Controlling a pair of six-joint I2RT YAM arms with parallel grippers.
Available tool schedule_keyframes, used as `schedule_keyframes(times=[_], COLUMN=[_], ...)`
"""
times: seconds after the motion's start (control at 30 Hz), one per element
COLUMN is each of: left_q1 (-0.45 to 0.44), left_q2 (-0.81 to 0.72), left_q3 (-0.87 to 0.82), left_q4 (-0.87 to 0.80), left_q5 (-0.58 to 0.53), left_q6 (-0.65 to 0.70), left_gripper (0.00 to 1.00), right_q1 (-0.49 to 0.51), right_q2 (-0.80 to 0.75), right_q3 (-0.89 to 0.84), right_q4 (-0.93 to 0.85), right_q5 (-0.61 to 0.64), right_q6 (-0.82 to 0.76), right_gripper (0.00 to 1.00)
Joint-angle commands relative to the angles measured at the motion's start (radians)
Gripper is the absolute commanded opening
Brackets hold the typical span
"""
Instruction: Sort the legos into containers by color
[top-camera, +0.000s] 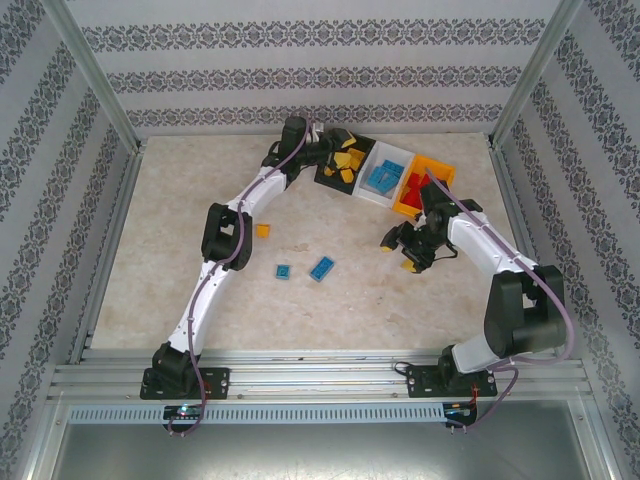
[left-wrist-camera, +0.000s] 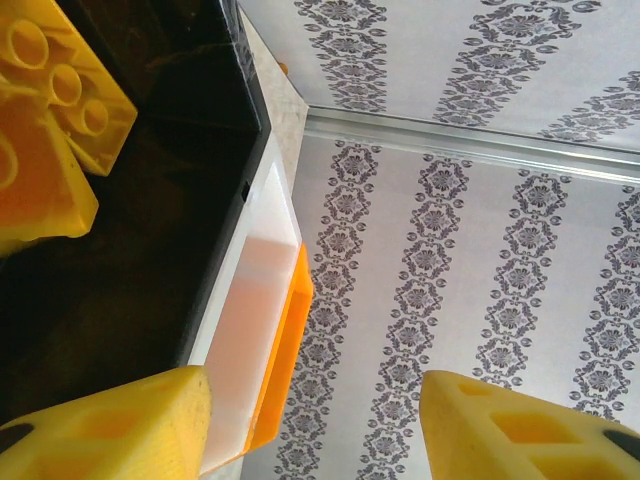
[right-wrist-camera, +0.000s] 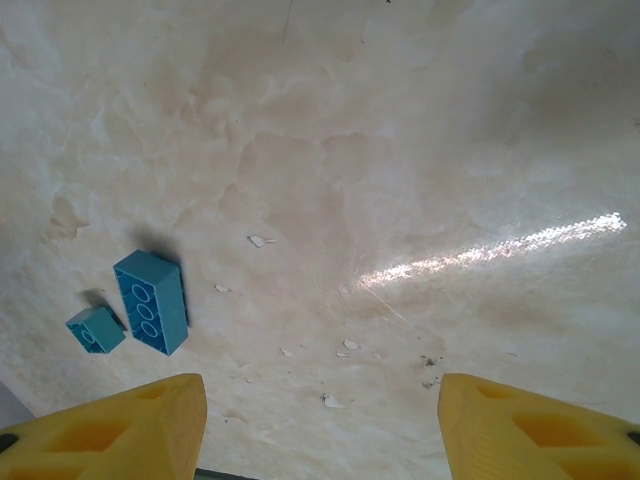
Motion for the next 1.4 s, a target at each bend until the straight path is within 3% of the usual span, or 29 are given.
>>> schedule_keyframes(times=[0.0,0.3,0.5,0.67,1.0,1.37], left_q1=[0.019,0.022,0.023,0.027,0.082,0.180], left_q2=[0.009,-0.004,-0.101,-0.243,-0.537,-0.842], left_q3=[0.033,0.041,-0.010,-0.176,-0.645,-0.952], left_q4=[-0.006,-0.008,-0.115,-0.151,0.010,-0.188], left_q5=[0.000,0.024,0.069,0.084,0.075,0.041], left_q6=[0.005,0.010,0.140,0.249,0.276,0.489], left_gripper=[0.59,0.59,0.59,0.59,0.60,0.60], right_q1=[-0.008,0.005,0.060,0.113,0.216,0.339], right_q2=[0.009,0.030,0.065,0.058,0.053,0.177], right_q3=[0.023,0.029,0.061,0.066,0.061,0.156], right_q4=[-0.008,0.020,0.041,0.059,0.098,0.145], right_q5=[0.010,0.004,0.005,0.024,0.055,0.047], right_q6=[-0.004,0.026,0.046,0.068,0.123,0.159], right_gripper=[0.64,0.64,0.64,0.64,0.64,0.64])
